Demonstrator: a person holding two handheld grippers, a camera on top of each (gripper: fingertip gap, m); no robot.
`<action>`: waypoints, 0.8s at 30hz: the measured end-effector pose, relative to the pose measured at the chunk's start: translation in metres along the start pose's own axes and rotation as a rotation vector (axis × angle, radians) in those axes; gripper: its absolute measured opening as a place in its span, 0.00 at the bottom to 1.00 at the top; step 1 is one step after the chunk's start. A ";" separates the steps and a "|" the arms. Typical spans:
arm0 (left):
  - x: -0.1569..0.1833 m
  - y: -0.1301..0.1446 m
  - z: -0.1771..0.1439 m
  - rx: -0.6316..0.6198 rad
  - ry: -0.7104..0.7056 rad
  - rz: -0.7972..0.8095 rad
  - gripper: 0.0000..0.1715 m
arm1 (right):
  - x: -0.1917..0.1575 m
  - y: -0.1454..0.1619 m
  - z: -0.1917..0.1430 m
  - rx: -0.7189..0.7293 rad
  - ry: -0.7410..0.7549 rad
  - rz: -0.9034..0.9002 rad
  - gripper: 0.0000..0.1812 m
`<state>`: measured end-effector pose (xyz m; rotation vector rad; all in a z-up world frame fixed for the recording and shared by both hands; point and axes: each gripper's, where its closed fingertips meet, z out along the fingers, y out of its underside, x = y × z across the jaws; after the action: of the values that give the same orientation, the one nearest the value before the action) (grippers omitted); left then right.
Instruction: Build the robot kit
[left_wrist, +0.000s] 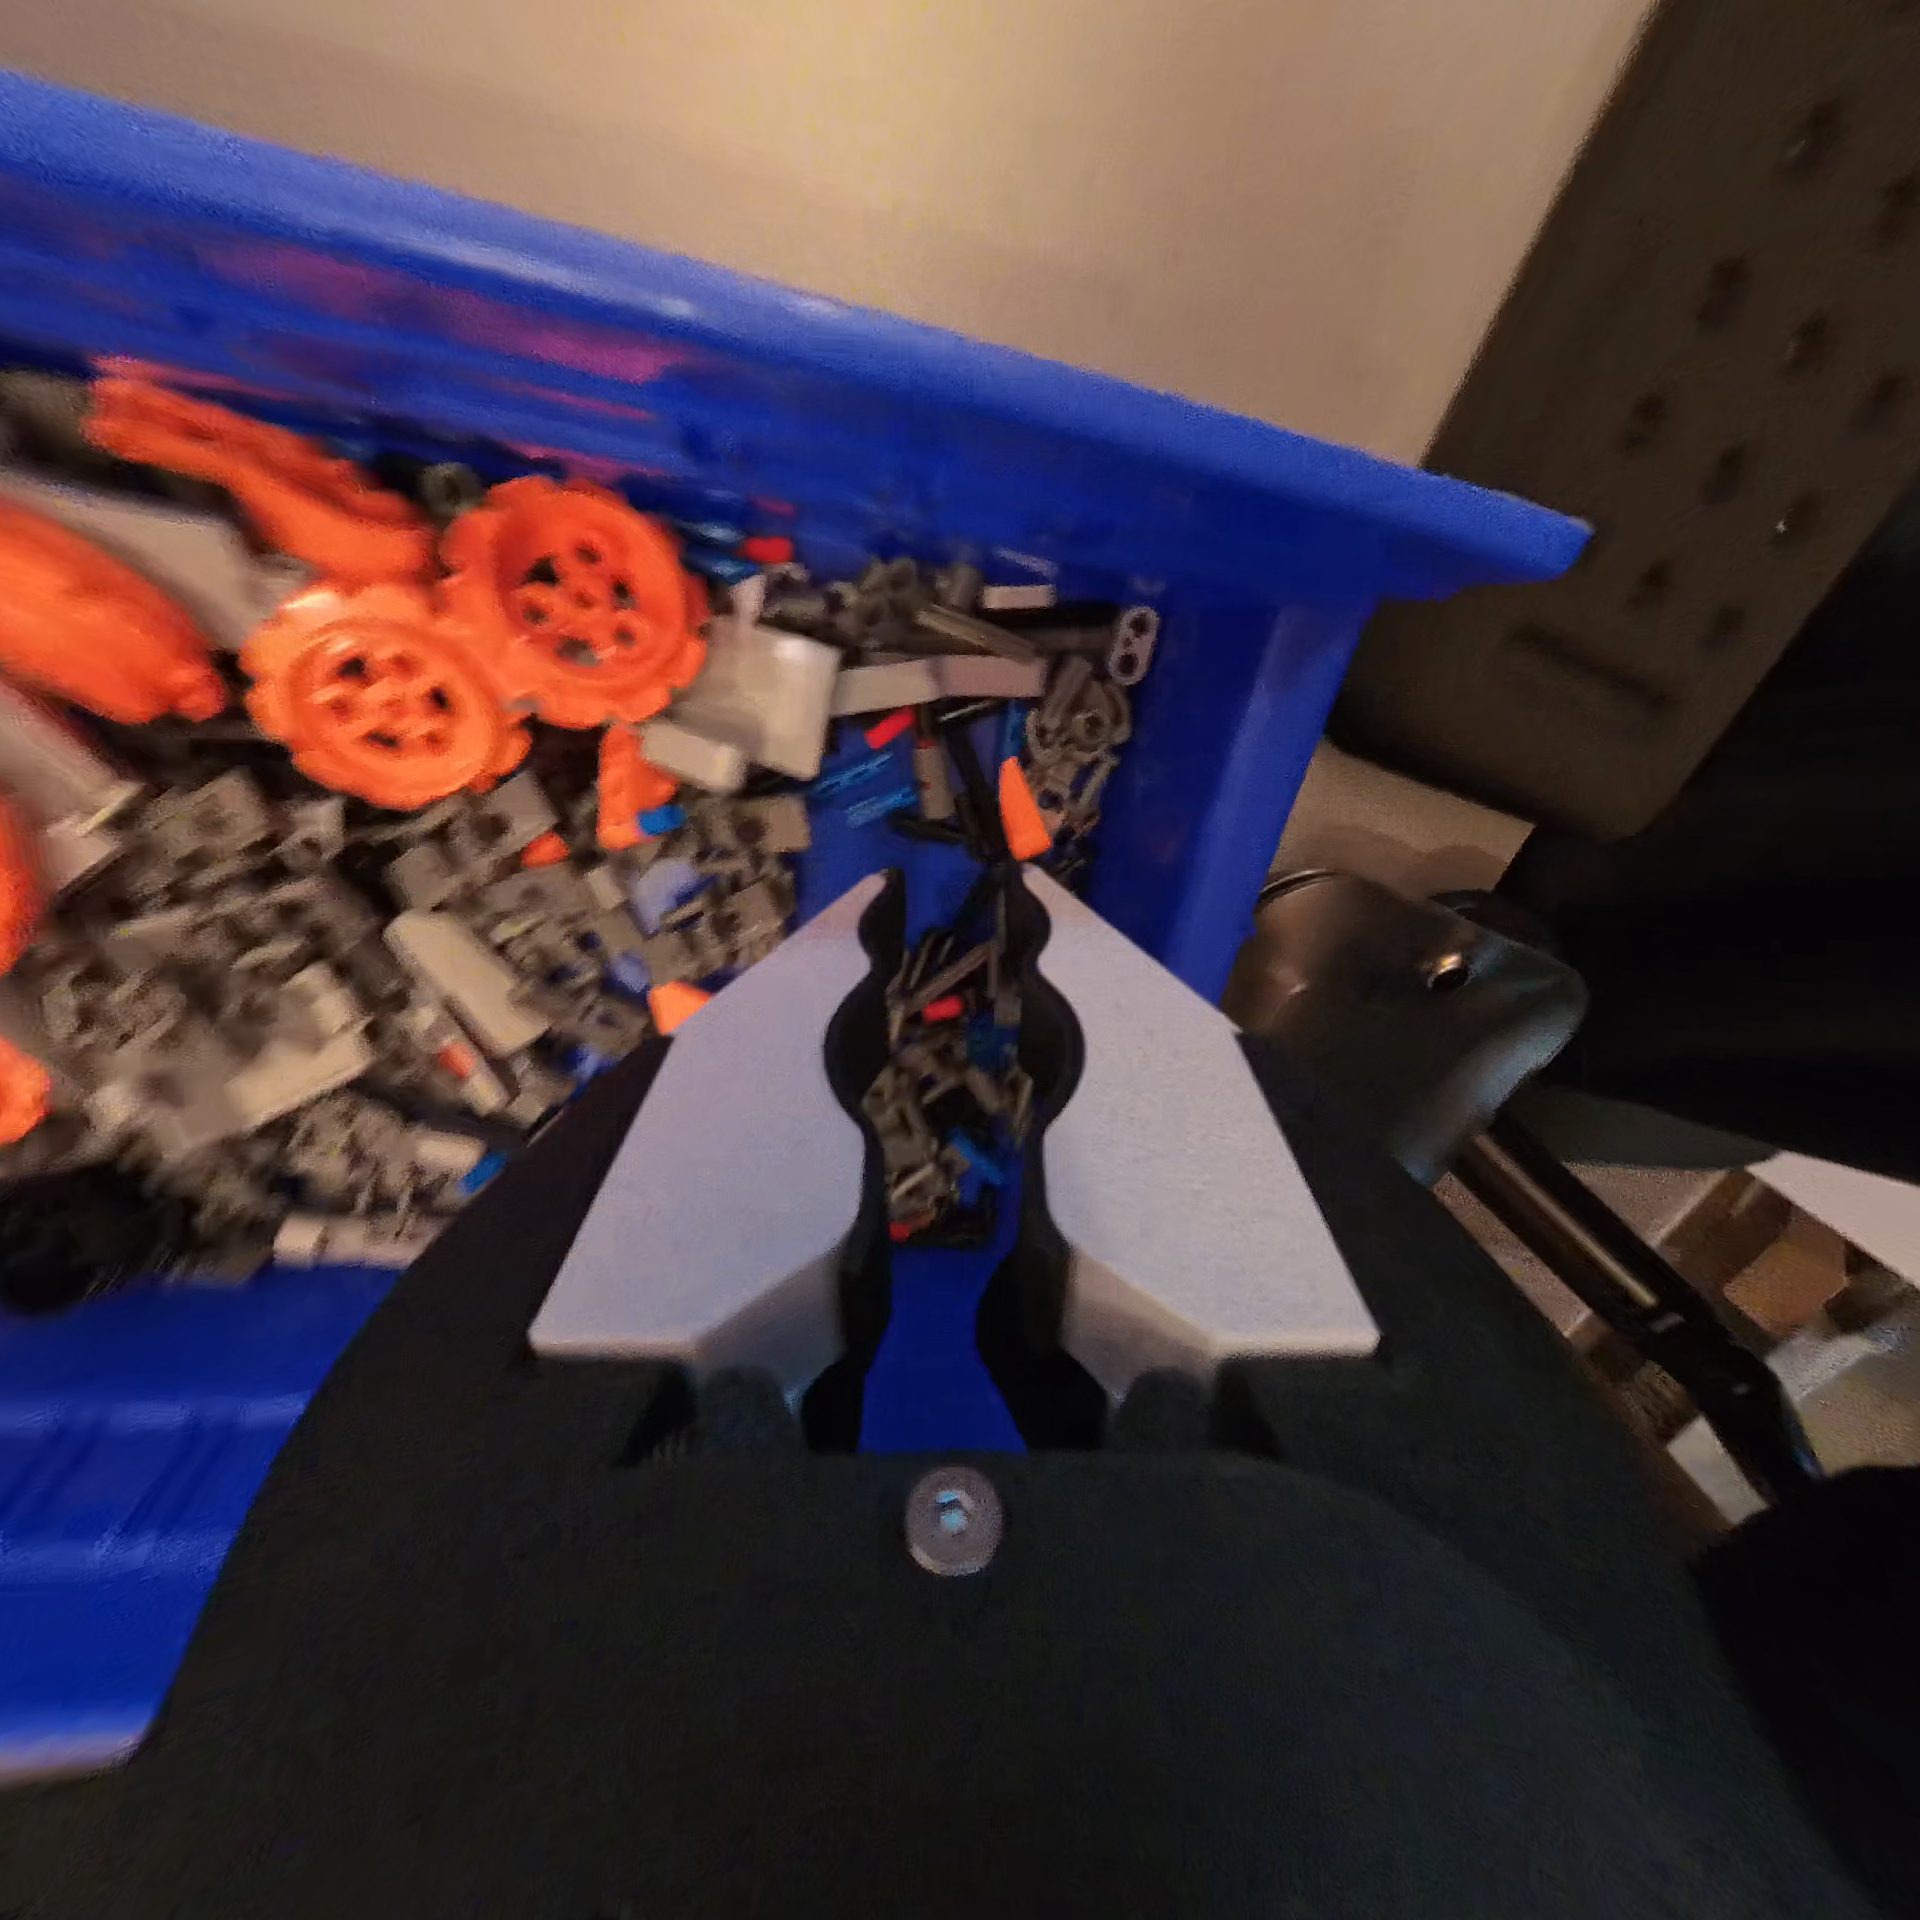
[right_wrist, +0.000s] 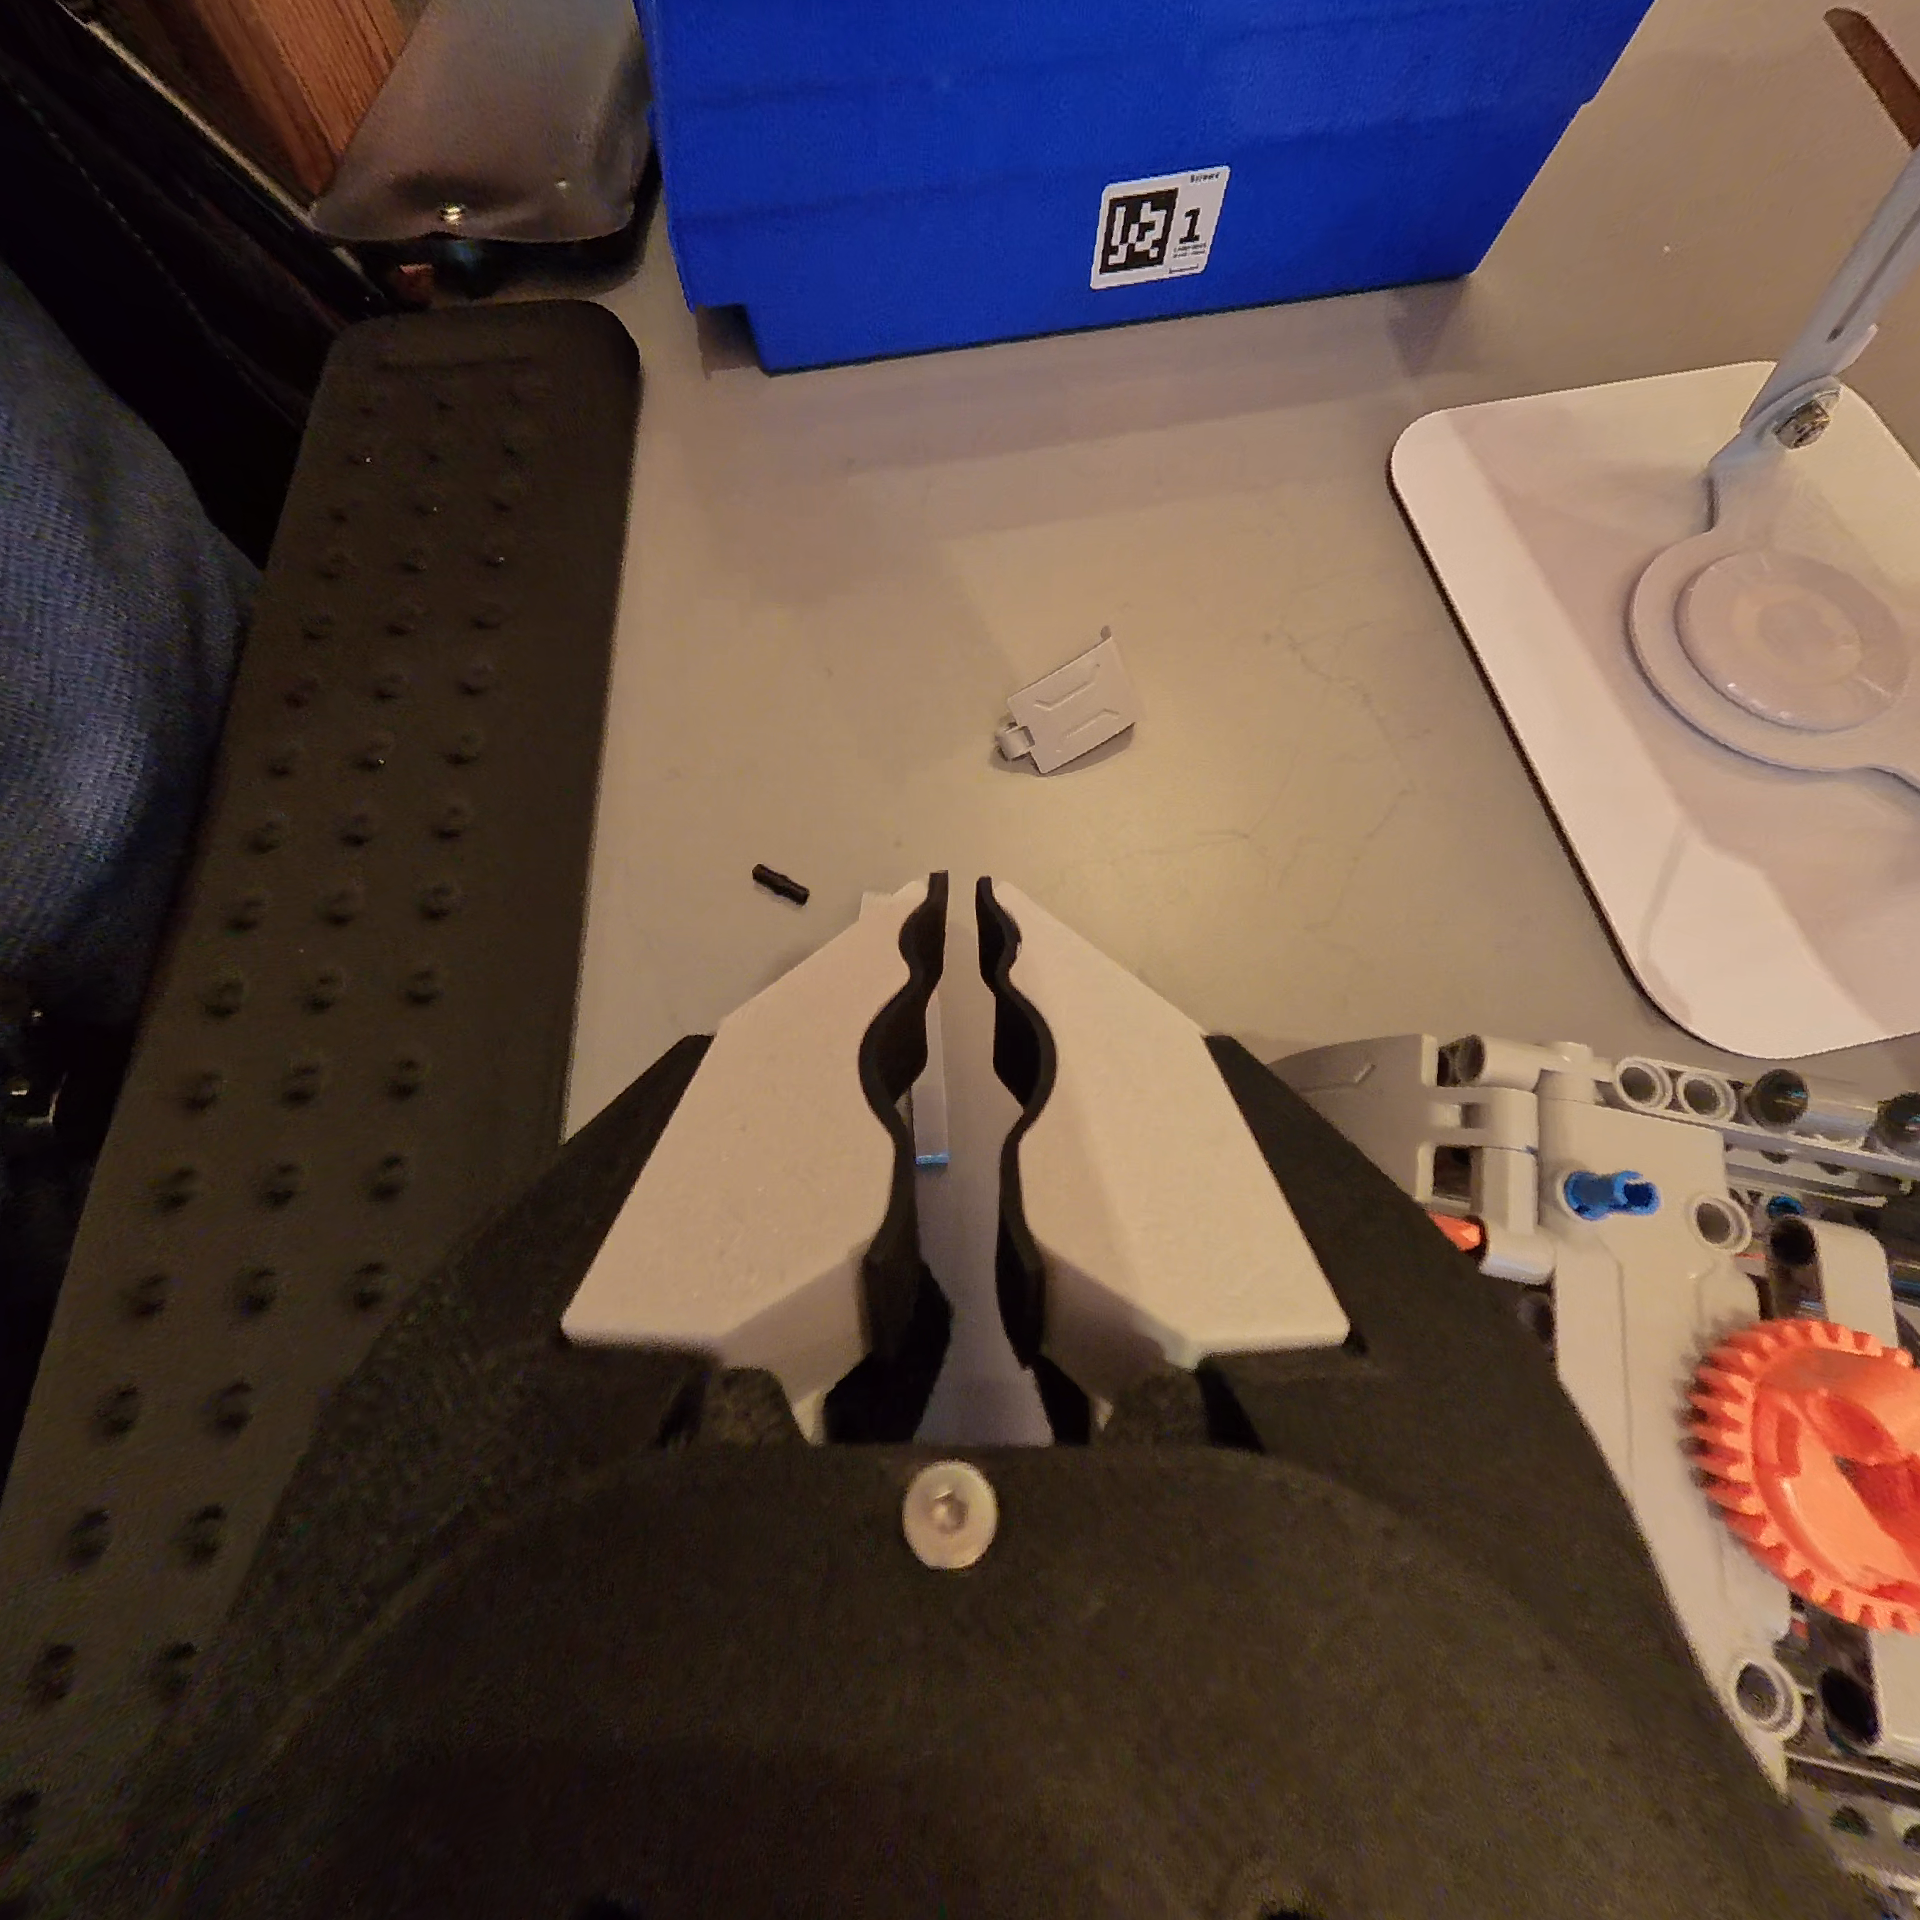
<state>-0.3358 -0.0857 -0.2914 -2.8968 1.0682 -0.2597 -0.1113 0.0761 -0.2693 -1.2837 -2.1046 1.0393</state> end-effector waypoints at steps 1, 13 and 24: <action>0.003 -0.001 0.009 0.011 0.011 0.026 0.10 | 0.000 0.000 0.000 0.000 0.000 0.002 0.02; -0.005 0.006 0.035 0.046 0.031 0.032 0.10 | 0.002 0.002 0.001 0.000 -0.003 0.011 0.02; -0.008 0.005 0.030 0.129 0.081 -0.024 0.10 | 0.001 0.002 0.001 -0.001 -0.003 0.010 0.02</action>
<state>-0.3402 -0.0851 -0.3228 -2.8077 0.9886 -0.4339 -0.1114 0.0777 -0.2713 -1.2951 -2.1029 1.0454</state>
